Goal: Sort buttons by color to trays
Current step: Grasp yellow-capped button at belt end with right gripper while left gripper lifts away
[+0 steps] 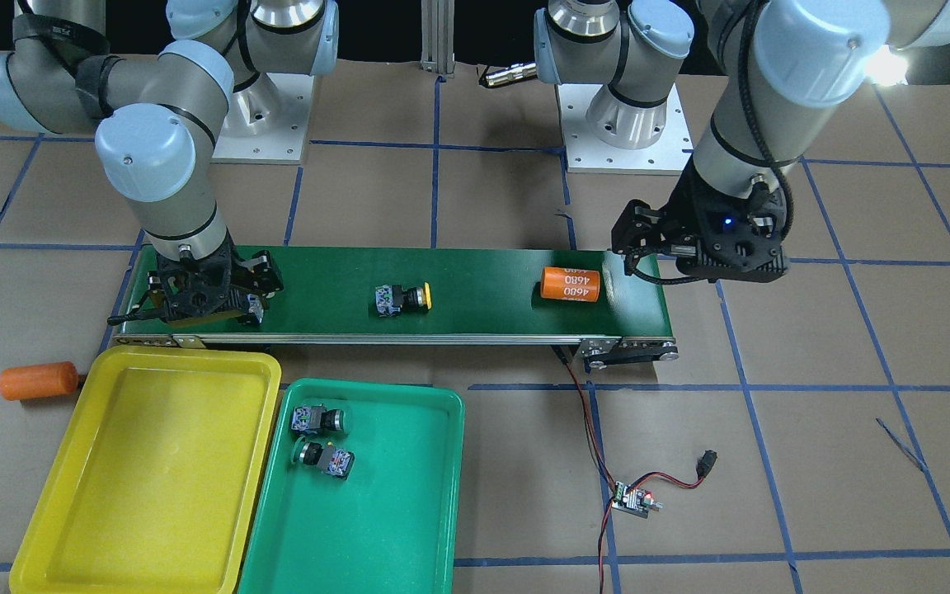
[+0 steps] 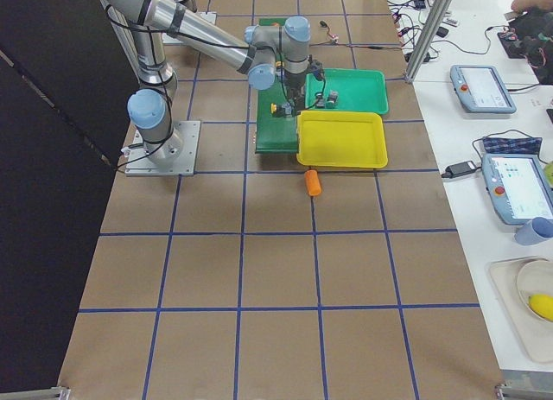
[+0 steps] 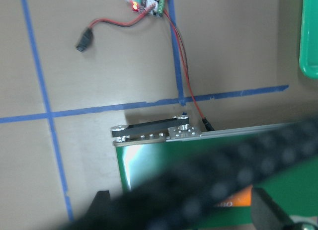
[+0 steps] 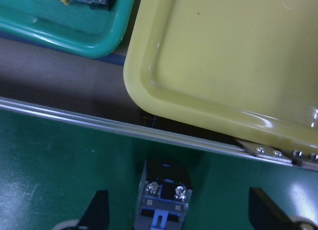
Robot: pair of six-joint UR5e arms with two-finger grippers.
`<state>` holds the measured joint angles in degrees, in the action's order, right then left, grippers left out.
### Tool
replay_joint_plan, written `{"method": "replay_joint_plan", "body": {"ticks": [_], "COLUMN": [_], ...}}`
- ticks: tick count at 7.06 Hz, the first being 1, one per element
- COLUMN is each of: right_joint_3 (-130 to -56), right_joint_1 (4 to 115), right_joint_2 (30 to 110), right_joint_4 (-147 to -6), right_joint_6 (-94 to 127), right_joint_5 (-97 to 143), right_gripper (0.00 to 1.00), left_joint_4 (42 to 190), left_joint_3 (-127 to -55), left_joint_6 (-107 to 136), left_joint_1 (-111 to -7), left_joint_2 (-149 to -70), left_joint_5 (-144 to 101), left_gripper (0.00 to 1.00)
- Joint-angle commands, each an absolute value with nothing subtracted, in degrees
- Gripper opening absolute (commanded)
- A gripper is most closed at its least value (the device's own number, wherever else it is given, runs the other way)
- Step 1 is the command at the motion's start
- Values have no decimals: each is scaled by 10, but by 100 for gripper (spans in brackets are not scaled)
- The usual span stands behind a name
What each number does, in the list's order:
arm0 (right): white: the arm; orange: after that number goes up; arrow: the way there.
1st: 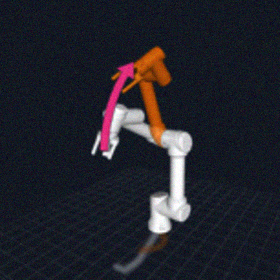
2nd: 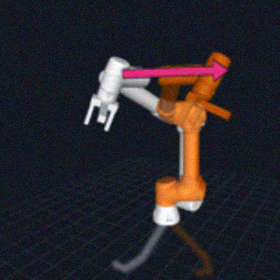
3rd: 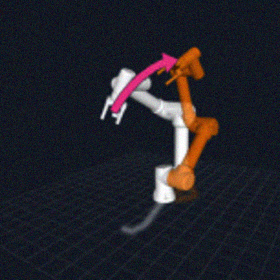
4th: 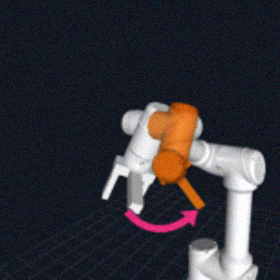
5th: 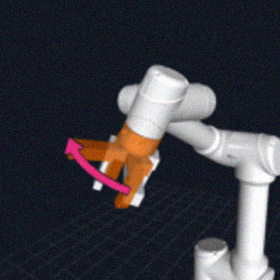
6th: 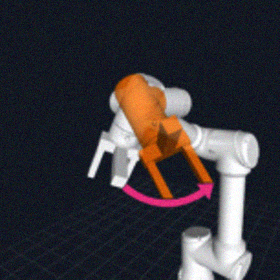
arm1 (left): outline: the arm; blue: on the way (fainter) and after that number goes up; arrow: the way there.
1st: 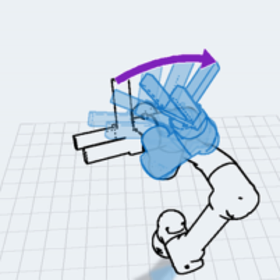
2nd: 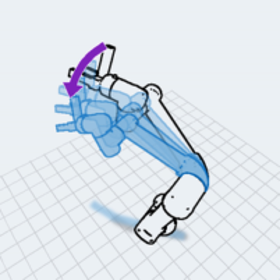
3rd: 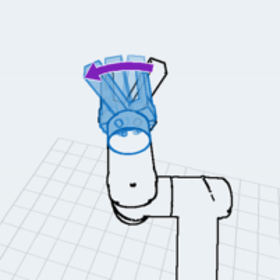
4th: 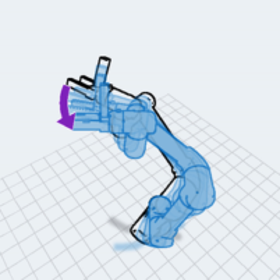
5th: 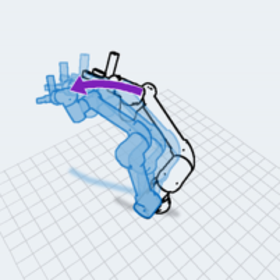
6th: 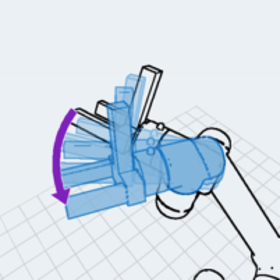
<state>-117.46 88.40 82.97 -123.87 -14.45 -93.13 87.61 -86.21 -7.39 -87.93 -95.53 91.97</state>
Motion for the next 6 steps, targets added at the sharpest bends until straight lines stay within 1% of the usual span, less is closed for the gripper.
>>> {"method": "replay_joint_plan", "body": {"ticks": [1, 2, 3, 5, 6], "right_joint_3": [-1180, -1180, -1179, -1172, -1153], "right_joint_1": [884, 883, 881, 879, 880], "right_joint_2": [831, 831, 831, 831, 826], "right_joint_4": [-1238, -1242, -1239, -1241, -1242], "right_joint_6": [-127, -127, -127, -127, -124], "right_joint_5": [-932, -931, -931, -931, -931], "right_gripper": [44, 15, 0, 0, 0], "left_joint_4": [915, 924, 925, 920, 920], "left_joint_3": [-832, -845, -837, -837, -839], "left_joint_6": [-74, -73, -73, -73, -73], "left_joint_1": [-878, -881, -881, -880, -881], "left_joint_2": [-943, -938, -940, -946, -944], "left_joint_5": [922, 923, 923, 918, 919], "left_gripper": [100, 100, 100, 100, 100]}}
